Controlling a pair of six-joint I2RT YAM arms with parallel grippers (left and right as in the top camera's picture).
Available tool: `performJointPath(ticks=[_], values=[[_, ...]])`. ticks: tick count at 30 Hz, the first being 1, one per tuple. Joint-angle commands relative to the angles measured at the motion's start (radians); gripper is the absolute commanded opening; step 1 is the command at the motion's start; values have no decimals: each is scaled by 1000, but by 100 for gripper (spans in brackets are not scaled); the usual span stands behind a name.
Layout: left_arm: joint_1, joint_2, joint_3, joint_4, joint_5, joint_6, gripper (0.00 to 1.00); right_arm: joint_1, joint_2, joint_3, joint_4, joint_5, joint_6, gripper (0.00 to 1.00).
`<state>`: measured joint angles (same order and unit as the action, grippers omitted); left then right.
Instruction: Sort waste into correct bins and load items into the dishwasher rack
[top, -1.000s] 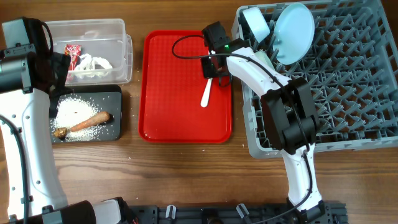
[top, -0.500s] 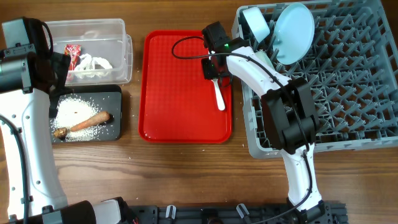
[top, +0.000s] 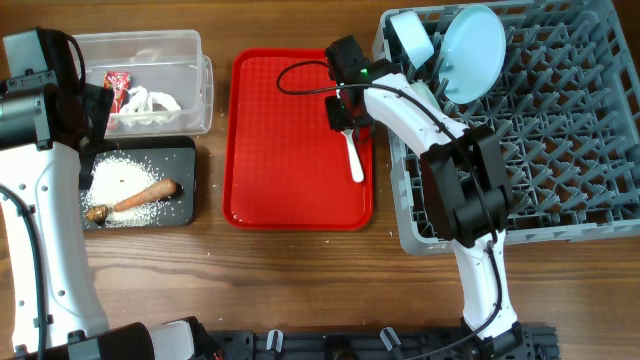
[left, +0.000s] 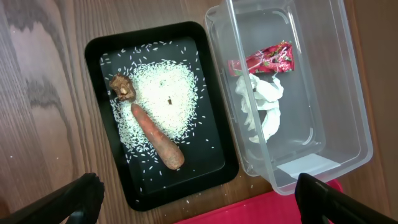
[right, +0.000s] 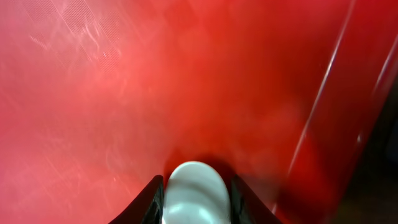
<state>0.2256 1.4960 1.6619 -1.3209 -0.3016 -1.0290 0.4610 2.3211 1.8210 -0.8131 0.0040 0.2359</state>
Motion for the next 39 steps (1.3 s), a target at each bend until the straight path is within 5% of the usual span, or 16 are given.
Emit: performJointPath(ticks=[1, 19, 22, 32, 39], values=[[1, -4, 12, 0, -5, 8, 100, 1, 47, 22, -31, -12, -26, 8], [1, -4, 12, 0, -5, 8, 100, -104, -455, 66, -102, -13, -22, 8], [1, -4, 12, 0, -5, 8, 100, -146, -509, 66, -102, -13, -18, 16], [1, -4, 12, 0, -5, 8, 100, -97, -476, 27, -78, -261, -25, 38], [1, -4, 12, 0, -5, 8, 100, 129, -306, 22, -53, -342, 38, 44]])
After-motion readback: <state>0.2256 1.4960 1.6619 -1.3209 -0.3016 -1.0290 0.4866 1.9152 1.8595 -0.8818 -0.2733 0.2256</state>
